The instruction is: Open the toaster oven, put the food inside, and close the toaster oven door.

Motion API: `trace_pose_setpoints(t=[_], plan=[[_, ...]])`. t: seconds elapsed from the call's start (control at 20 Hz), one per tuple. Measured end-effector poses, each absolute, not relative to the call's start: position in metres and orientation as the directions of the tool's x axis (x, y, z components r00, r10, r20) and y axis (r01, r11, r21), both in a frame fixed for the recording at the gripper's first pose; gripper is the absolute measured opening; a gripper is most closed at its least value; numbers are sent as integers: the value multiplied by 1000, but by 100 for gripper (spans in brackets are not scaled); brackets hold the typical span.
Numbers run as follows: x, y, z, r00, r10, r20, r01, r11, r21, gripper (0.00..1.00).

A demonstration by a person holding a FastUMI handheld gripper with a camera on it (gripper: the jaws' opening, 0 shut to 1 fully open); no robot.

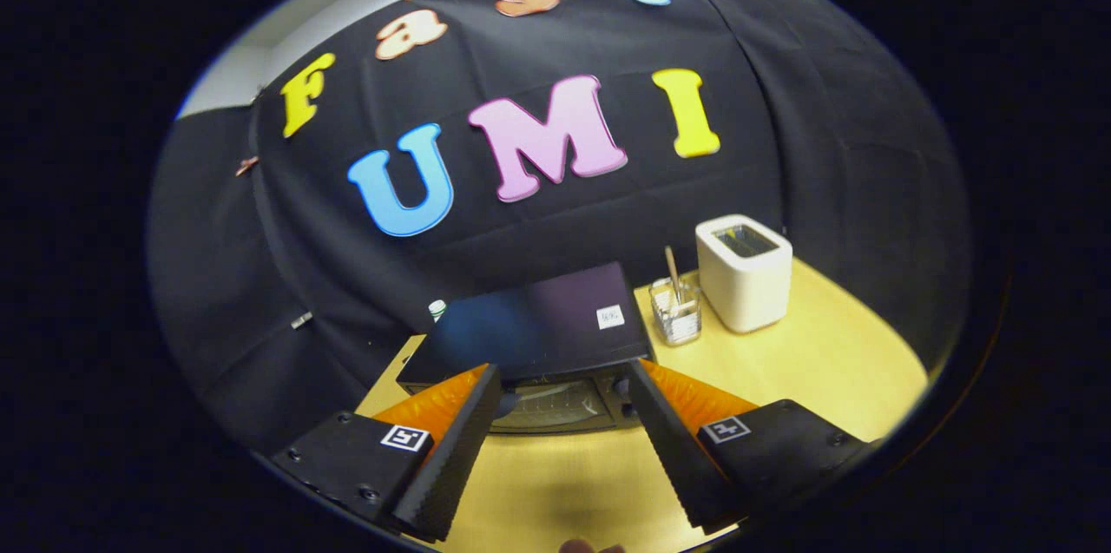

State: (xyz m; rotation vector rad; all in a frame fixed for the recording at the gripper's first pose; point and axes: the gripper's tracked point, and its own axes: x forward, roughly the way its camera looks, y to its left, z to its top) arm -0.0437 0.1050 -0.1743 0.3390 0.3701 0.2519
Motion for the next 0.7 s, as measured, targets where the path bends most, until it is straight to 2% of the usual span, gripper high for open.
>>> trace_pose_setpoints(t=[0.15,0.55,0.7], plan=[[-65,97,-133,918,319,-235,-233,914,331,97],[-87,76,-55,955,284,-89,-260,941,215,97],[-90,70,-31,964,254,-80,-235,953,193,97]])
